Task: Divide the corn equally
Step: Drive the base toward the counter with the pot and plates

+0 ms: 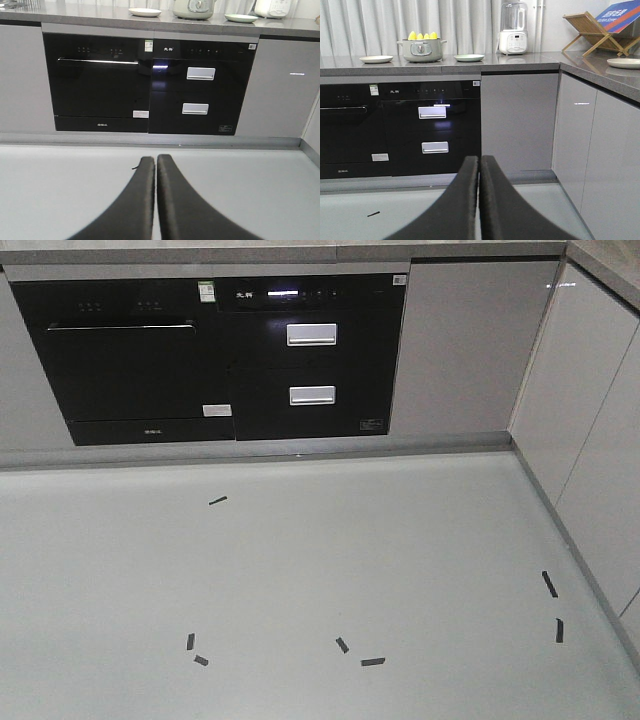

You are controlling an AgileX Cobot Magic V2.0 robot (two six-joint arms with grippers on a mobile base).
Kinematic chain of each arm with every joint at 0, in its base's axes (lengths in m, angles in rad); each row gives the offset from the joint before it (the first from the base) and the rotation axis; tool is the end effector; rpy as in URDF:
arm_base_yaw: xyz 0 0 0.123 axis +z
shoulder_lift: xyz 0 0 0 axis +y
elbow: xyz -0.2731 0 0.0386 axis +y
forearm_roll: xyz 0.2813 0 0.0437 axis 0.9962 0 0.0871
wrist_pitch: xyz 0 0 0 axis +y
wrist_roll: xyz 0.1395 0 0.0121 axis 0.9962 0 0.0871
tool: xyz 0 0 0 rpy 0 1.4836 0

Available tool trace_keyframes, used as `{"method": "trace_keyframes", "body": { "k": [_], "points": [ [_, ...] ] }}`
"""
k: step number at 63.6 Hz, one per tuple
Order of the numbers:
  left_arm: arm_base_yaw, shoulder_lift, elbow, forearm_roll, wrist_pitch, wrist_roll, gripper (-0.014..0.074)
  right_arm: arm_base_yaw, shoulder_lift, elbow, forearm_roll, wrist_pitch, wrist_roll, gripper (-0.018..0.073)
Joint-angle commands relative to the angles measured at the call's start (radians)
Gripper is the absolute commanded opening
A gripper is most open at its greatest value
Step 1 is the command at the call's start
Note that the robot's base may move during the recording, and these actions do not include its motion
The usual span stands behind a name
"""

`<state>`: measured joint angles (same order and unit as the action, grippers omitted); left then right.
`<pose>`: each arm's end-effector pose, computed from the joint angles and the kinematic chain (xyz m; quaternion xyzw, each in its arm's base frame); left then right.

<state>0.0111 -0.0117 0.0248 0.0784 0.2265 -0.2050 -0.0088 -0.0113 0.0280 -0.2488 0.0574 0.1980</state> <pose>0.1467 0.0041 0.1772 -0.0587 0.7564 -0.0316 0.6507 0.1484 -0.0033 0.1995 -0.0096 0.7018 -0.0260 0.7119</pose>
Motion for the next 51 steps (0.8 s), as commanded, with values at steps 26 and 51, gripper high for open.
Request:
{"method": "trace_keyframes", "body": {
  "k": [26,51],
  "points": [
    [-0.006,-0.013,-0.023,0.000,-0.070,-0.003,-0.0006,-0.001,-0.008,0.018,-0.010,-0.072,-0.005,-0.0002],
    [-0.006,-0.013,-0.023,0.000,-0.070,-0.003,-0.0006,-0.001,-0.008,0.018,-0.010,-0.072,-0.005,-0.0002]
  ]
}}
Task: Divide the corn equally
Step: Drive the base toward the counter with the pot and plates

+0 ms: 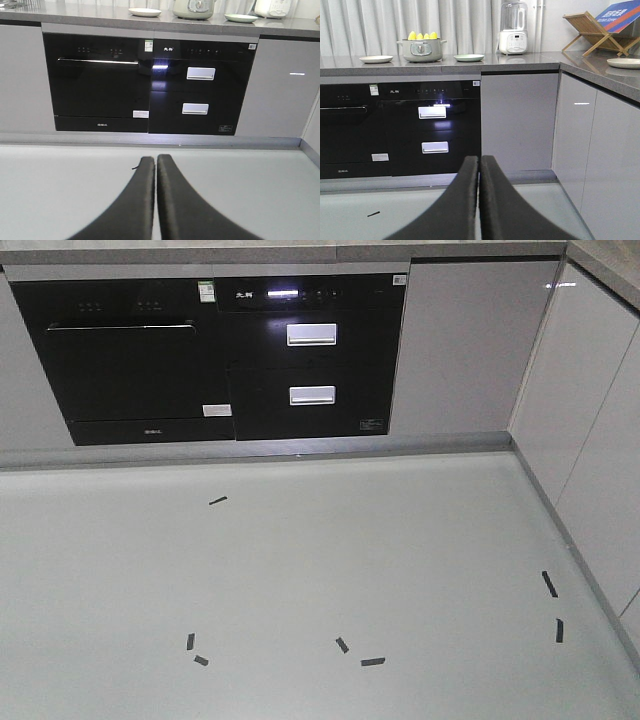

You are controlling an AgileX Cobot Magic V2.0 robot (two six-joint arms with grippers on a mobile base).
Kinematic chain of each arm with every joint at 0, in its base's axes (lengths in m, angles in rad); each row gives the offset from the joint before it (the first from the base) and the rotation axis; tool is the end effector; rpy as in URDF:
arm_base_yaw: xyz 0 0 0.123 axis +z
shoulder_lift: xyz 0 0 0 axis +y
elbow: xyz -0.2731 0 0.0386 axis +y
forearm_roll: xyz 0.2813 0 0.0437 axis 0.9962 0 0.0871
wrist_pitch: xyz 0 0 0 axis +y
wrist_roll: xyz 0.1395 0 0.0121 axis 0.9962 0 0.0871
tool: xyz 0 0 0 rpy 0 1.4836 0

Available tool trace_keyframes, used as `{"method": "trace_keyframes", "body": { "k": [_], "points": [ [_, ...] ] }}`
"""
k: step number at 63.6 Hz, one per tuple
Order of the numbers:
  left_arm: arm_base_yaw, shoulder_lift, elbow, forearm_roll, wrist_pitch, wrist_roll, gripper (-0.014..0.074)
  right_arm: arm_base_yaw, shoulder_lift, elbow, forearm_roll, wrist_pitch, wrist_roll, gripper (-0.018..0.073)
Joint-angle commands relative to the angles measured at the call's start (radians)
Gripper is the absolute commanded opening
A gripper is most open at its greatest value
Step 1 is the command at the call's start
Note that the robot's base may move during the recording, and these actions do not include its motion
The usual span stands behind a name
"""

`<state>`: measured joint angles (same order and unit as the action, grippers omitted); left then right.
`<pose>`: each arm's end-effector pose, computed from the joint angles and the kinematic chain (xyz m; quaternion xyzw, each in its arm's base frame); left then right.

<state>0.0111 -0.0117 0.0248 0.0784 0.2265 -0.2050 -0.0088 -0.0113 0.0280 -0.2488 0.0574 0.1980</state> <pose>0.1467 0.0041 0.1772 -0.0587 0.7564 -0.0316 0.6507 0.1484 -0.0033 0.1995 -0.0096 0.7018 -0.0260 0.7119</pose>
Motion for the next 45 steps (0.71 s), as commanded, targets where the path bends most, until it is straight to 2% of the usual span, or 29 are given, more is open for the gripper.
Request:
{"method": "trace_keyframes", "body": {
  "k": [1,45],
  "points": [
    [-0.006,-0.013,-0.023,0.000,-0.070,-0.003,-0.0006,-0.001,-0.008,0.018,-0.010,-0.072,-0.005,-0.0002],
    [-0.006,-0.013,-0.023,0.000,-0.070,-0.003,-0.0006,-0.001,-0.008,0.018,-0.010,-0.072,-0.005,-0.0002]
  ]
}}
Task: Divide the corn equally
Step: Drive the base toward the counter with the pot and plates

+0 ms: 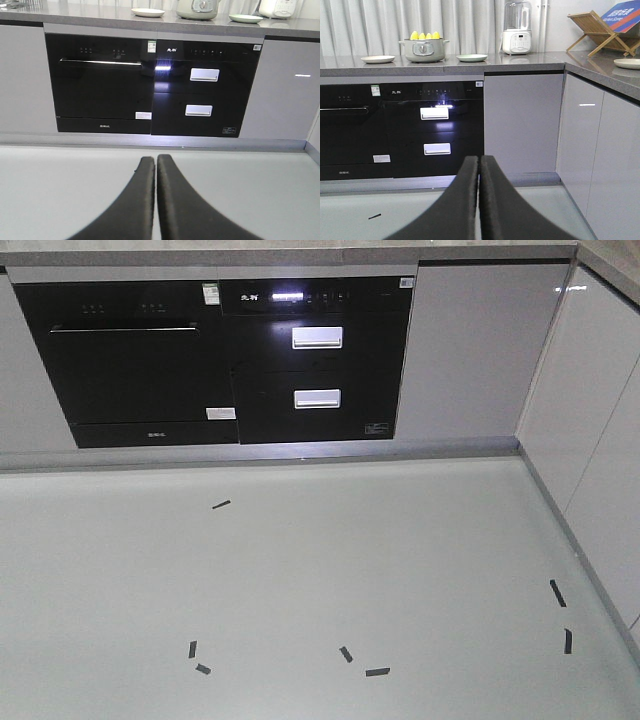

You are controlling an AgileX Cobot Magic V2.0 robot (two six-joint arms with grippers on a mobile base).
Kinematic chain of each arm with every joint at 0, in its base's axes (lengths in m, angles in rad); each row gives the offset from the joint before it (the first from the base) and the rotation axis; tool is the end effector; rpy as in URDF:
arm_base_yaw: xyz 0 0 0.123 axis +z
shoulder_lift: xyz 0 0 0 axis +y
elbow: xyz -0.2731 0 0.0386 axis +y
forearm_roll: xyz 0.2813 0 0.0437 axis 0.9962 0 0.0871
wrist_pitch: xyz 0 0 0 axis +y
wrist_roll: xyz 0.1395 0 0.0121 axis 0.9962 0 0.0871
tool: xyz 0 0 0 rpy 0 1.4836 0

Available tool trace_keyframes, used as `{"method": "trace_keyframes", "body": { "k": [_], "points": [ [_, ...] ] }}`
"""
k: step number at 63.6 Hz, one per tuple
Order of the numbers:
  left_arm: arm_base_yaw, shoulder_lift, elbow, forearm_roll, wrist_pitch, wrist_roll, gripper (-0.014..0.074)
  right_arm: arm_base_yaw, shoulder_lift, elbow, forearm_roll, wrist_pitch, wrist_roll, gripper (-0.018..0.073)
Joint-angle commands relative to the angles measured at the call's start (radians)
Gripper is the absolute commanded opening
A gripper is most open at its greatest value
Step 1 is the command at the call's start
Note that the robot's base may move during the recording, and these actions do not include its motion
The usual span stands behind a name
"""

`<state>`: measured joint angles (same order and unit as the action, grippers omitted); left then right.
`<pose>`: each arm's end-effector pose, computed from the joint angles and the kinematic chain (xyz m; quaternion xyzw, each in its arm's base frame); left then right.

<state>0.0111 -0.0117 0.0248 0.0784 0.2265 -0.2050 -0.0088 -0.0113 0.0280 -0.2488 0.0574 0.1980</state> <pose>0.1467 0.0041 0.1772 -0.0587 0.7564 -0.0316 0.6507 0.1484 -0.0033 0.1995 -0.0096 0.7018 -0.0260 0.7119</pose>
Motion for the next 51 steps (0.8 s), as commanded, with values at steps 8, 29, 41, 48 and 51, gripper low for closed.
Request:
{"method": "trace_keyframes", "body": {
  "k": [8,29,41,48,51],
  "points": [
    [-0.006,-0.013,-0.023,0.000,-0.070,-0.003,-0.0006,-0.001,-0.008,0.018,-0.010,-0.072,-0.005,-0.0002],
    [-0.006,-0.013,-0.023,0.000,-0.070,-0.003,-0.0006,-0.001,-0.008,0.018,-0.010,-0.072,-0.005,-0.0002],
    [-0.006,-0.013,-0.023,0.000,-0.070,-0.003,-0.0006,-0.001,-0.008,0.018,-0.010,-0.072,-0.005,-0.0002],
    [-0.006,-0.013,-0.023,0.000,-0.070,-0.003,-0.0006,-0.001,-0.008,0.018,-0.010,-0.072,-0.005,-0.0002],
    [-0.006,-0.013,-0.023,0.000,-0.070,-0.003,-0.0006,-0.001,-0.008,0.018,-0.010,-0.072,-0.005,-0.0002]
  ]
}}
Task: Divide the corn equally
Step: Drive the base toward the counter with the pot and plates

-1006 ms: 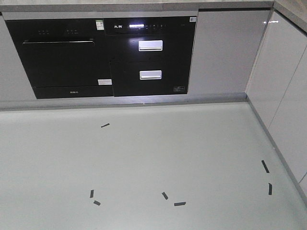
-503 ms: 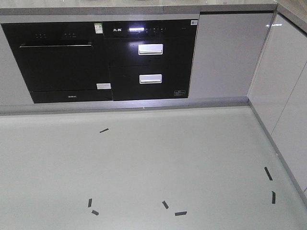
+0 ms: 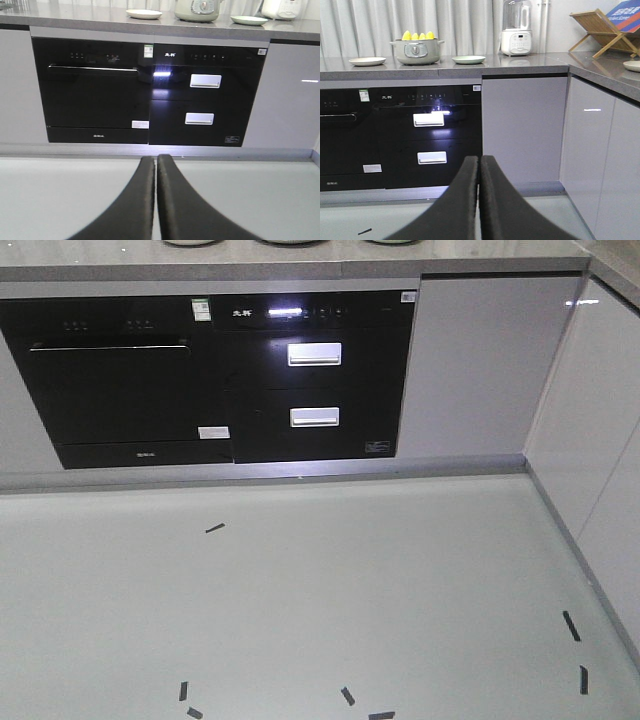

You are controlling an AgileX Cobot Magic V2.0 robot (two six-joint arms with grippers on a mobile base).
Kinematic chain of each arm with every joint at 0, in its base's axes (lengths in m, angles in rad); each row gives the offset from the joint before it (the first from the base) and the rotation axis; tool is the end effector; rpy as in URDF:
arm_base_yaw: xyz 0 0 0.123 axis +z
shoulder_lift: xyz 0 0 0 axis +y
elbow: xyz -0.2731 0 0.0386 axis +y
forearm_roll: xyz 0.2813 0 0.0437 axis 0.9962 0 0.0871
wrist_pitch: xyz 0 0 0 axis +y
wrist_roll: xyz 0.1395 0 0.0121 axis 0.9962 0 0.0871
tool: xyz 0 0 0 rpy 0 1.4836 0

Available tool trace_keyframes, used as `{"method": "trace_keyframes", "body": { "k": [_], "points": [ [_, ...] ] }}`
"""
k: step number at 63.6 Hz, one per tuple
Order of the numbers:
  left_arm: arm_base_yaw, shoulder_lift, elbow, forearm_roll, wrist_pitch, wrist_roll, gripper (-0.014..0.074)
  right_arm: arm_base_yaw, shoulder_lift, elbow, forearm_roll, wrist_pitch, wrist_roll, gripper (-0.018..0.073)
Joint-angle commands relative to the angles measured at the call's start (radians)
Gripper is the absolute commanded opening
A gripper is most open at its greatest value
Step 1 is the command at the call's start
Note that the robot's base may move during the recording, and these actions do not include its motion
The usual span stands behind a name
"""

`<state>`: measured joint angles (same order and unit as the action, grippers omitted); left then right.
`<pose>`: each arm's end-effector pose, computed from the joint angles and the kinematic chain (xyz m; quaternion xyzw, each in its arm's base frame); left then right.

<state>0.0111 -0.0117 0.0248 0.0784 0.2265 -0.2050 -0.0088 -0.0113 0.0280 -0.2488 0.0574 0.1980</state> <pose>0.1467 0.0041 0.1772 -0.0587 0.7564 -0.0316 0.6507 0.1484 -0.0033 0.1995 -0.0096 0.7018 -0.0260 0.7119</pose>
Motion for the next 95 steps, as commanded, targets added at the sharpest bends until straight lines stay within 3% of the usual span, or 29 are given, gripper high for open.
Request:
{"method": "trace_keyframes", "body": {
  "k": [1,95],
  "points": [
    [-0.006,-0.013,-0.023,0.000,-0.070,-0.003,-0.0006,-0.001,-0.008,0.018,-0.010,-0.072,-0.005,-0.0002],
    [-0.006,-0.013,-0.023,0.000,-0.070,-0.003,-0.0006,-0.001,-0.008,0.018,-0.010,-0.072,-0.005,-0.0002]
  ]
}}
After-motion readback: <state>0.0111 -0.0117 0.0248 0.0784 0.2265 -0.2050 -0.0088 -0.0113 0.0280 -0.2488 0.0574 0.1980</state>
